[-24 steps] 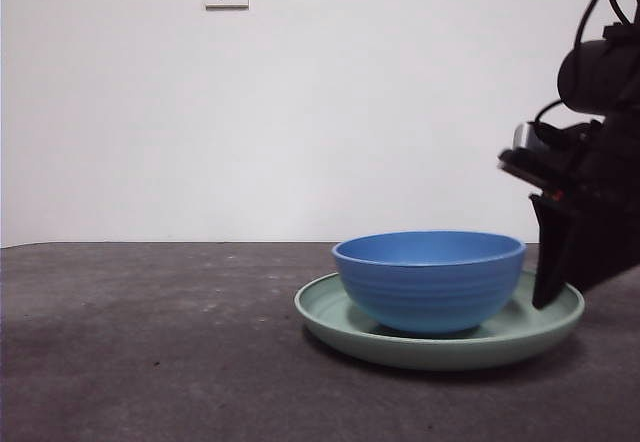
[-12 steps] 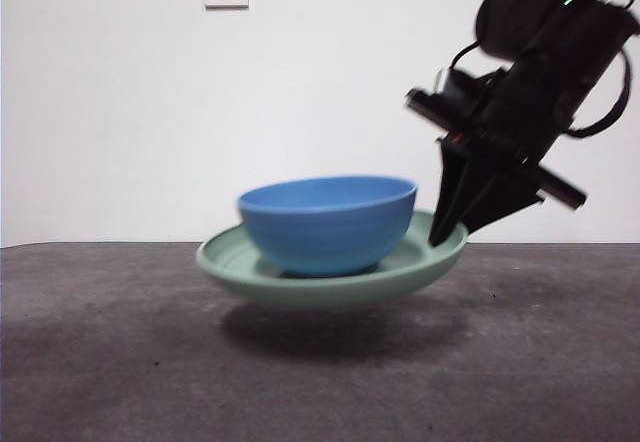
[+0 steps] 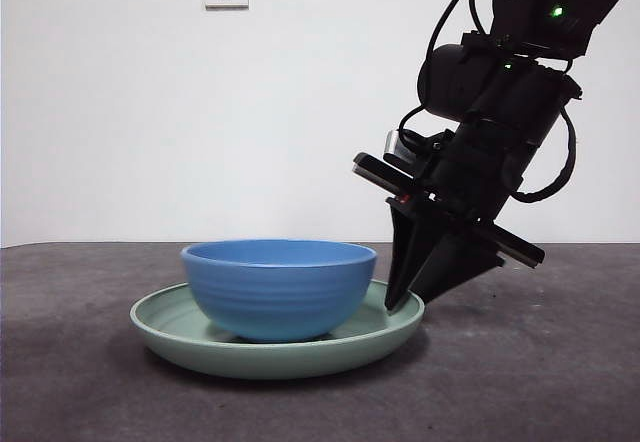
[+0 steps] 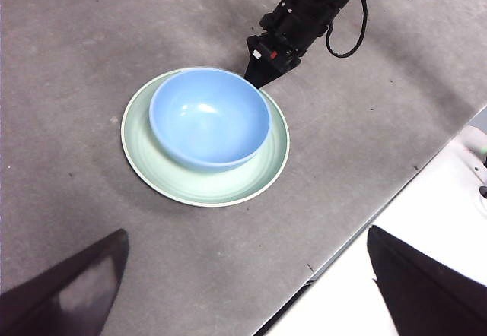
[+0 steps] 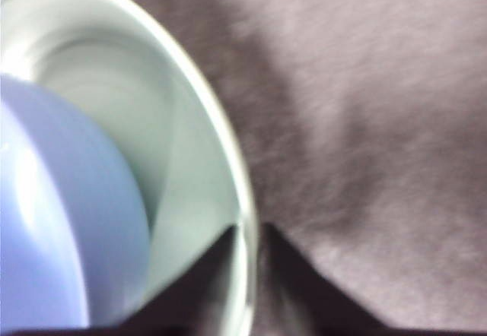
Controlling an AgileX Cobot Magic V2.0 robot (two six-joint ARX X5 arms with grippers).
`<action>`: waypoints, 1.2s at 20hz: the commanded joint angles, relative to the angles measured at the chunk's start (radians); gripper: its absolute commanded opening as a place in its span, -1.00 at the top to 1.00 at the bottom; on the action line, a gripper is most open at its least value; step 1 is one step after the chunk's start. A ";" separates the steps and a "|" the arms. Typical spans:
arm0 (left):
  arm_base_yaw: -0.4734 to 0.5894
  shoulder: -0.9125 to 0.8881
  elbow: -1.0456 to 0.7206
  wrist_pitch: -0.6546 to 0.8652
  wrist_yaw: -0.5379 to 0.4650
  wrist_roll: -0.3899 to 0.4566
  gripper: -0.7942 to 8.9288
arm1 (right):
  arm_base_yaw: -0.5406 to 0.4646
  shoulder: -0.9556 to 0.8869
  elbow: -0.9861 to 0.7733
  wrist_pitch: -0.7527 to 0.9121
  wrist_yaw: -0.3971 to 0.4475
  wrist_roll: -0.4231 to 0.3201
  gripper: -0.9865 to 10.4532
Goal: Pick up the blue bowl, put it on the green plate, put it on desk
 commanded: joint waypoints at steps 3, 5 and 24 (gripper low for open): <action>-0.005 0.003 0.023 0.011 0.002 -0.002 -0.19 | 0.004 0.009 0.032 0.007 0.008 0.002 0.13; -0.005 0.003 0.023 0.011 0.002 -0.002 -0.19 | 0.004 -0.018 0.050 -0.011 0.037 0.000 0.13; -0.005 0.003 0.023 0.010 0.002 -0.030 -0.19 | 0.048 -1.050 0.083 -0.791 0.321 -0.144 -0.19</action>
